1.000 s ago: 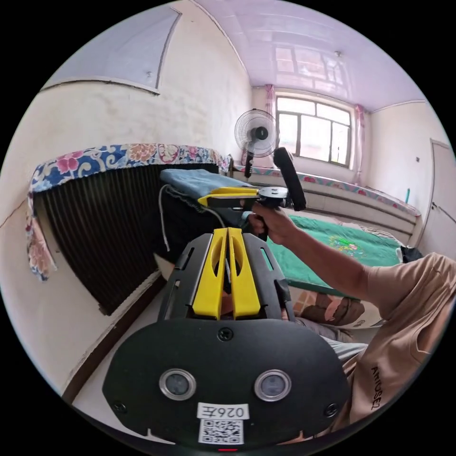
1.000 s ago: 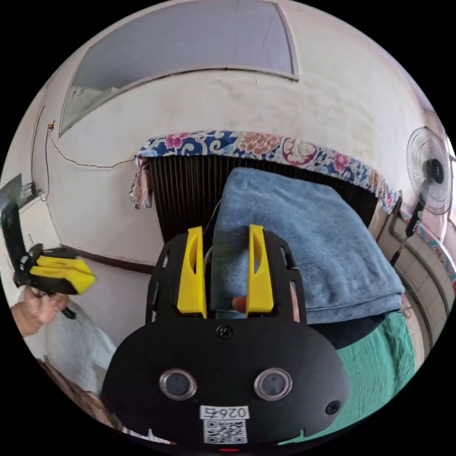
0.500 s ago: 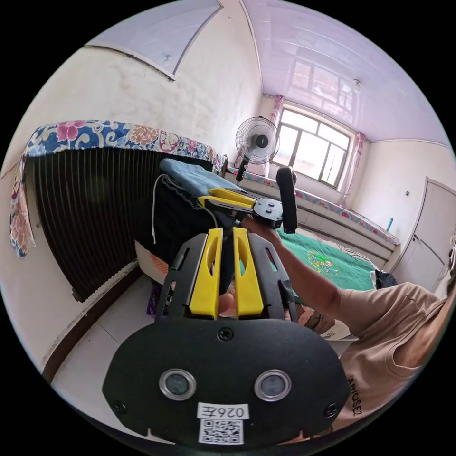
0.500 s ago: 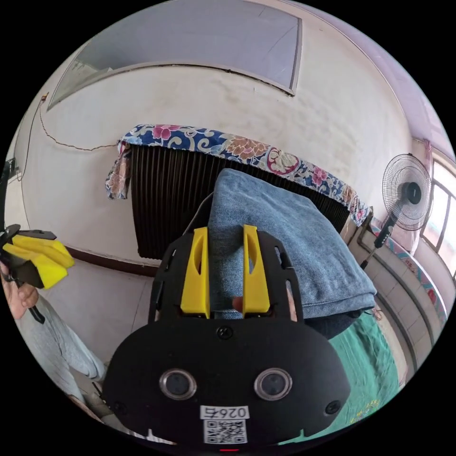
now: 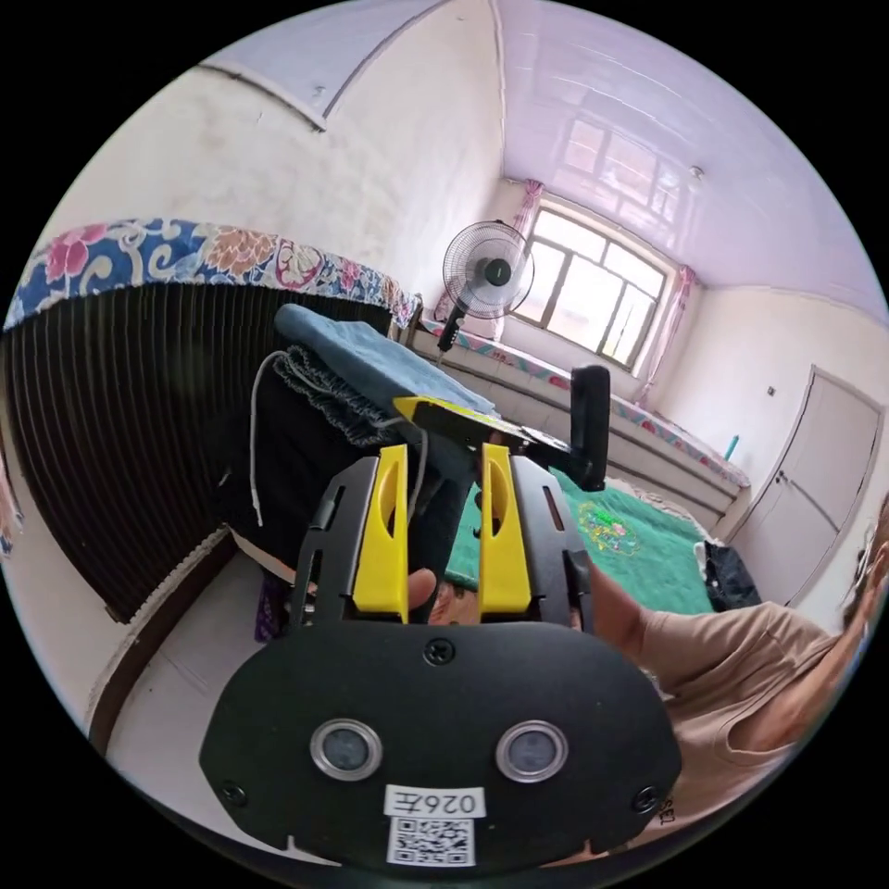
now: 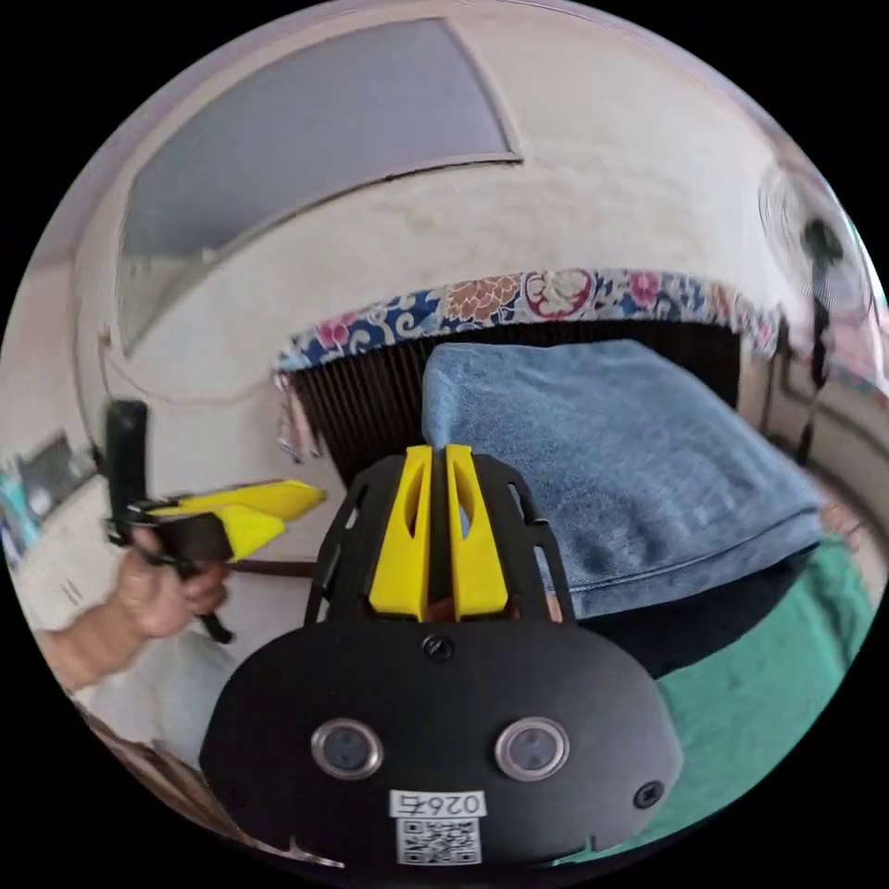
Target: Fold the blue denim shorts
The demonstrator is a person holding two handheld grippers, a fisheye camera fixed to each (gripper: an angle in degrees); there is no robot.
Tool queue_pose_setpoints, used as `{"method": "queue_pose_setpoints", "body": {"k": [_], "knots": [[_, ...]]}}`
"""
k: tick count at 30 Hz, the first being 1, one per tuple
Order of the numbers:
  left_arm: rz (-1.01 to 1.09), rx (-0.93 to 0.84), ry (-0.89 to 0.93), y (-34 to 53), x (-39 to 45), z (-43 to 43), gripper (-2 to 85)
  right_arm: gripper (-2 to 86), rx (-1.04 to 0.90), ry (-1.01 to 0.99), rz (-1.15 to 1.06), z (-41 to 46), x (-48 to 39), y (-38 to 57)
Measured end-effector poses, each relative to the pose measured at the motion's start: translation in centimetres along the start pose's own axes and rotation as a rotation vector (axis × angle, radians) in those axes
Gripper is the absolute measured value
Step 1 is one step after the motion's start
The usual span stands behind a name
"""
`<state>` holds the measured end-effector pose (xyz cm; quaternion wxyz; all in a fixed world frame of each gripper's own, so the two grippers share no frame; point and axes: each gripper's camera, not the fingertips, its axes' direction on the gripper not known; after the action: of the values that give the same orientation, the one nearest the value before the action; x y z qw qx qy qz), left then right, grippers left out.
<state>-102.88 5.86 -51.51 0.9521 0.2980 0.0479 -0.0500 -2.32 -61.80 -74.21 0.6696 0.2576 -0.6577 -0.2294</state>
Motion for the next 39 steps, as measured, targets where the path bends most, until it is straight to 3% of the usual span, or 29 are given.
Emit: {"method": "queue_pose_setpoints", "body": {"k": [2,5,10,12,15,17,19,23,28,32,39], "knots": [[-0.061,-0.002,0.05,-1.9,-3.4,2.3,15.0,-1.2,0.009,-0.2,0.145,-0.4,4.1,0.2],[-0.148,0.013,0.122,-4.6,-7.7,4.9,18.4,-1.3,0.057,-0.34,0.208,-1.4,6.7,0.8],[-0.297,0.096,0.39,-8.1,-12.4,9.5,24.1,-1.4,0.135,-0.396,0.127,-4.5,6.9,1.1],[-0.286,0.072,0.399,-9.7,-12.4,11.3,24.7,-1.3,0.131,-0.37,0.053,-5.4,5.8,1.3],[-0.239,-0.007,0.338,-12.5,-11.3,14.4,21.2,-1.2,0.079,-0.281,-0.097,-6.3,2.9,2.2],[-0.215,-0.131,0.216,-14.4,-10.6,16.7,9.7,-0.8,0.058,-0.182,-0.204,-7.1,0.3,3.5],[-0.254,-0.153,0.237,-15.4,-10.8,17.5,4.0,0.5,0.078,-0.091,-0.243,-8.5,-1.1,5.0],[-0.263,-0.121,0.287,-17.1,-9.9,16.6,2.4,11.4,0.339,0.162,-0.262,-15.1,-4.0,11.6],[-0.176,-0.117,0.261,-19.9,-5.4,13.6,2.1,20.0,0.256,0.449,-0.406,-13.6,-9.2,16.1],[-0.092,-0.077,0.28,-21.2,1.0,8.9,2.3,17.2,0.311,0.661,-0.414,-11.9,-12.8,16.7],[0.156,0.071,0.176,-23.3,12.0,-5.6,2.6,4.1,0.627,0.562,-0.301,-19.9,-21.4,17.8]]}}
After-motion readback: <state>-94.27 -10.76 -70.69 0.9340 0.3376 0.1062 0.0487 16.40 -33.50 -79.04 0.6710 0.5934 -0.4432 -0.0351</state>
